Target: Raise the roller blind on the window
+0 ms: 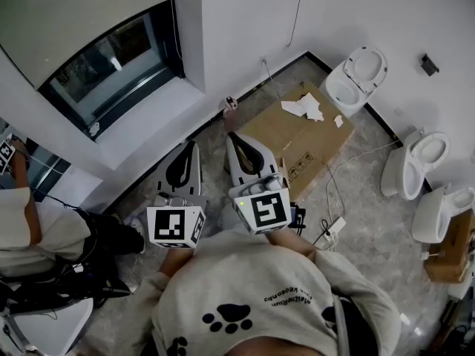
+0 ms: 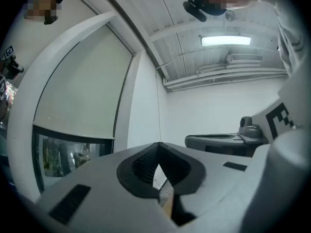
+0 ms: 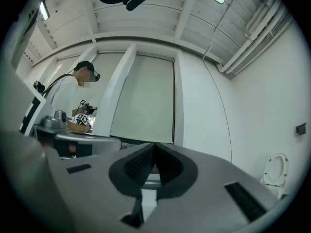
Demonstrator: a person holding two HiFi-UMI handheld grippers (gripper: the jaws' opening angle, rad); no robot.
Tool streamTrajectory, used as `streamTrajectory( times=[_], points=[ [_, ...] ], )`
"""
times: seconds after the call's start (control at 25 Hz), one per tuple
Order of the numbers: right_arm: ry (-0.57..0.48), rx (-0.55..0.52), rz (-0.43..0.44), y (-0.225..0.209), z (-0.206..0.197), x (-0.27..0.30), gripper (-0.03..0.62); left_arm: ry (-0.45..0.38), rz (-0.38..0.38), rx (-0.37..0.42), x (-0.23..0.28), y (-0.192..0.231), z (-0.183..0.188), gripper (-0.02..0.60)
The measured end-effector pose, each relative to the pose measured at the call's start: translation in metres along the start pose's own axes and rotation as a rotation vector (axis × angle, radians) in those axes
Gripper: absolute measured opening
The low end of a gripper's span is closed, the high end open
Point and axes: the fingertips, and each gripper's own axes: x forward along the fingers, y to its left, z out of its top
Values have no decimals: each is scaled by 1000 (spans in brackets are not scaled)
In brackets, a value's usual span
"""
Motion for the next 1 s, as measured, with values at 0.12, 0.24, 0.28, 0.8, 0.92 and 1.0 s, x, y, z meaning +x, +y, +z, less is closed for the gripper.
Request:
streamTrajectory(
  times=[0.12,0.24,0.28,0.8,0.92,1.0],
  points=[
    [-30,7,-2,-2,1,15,8,-1,3,2,10,12,-2,8],
    [-44,26,11,-7,-4,35,8,-2,5,9,25,23,-6,8],
    [-42,29,14,-10,-6,44,8,-2,7,11,31,27,-7,8],
    [-80,45,65,-67,-4,192,9,-15,39,15,160,108,-7,8],
    [-81,24,65,-84,0,224,9,-15,46,19,192,125,-6,8],
    [-99,19,86,-92,0,245,9,-11,52,18,213,135,-8,8]
  ],
)
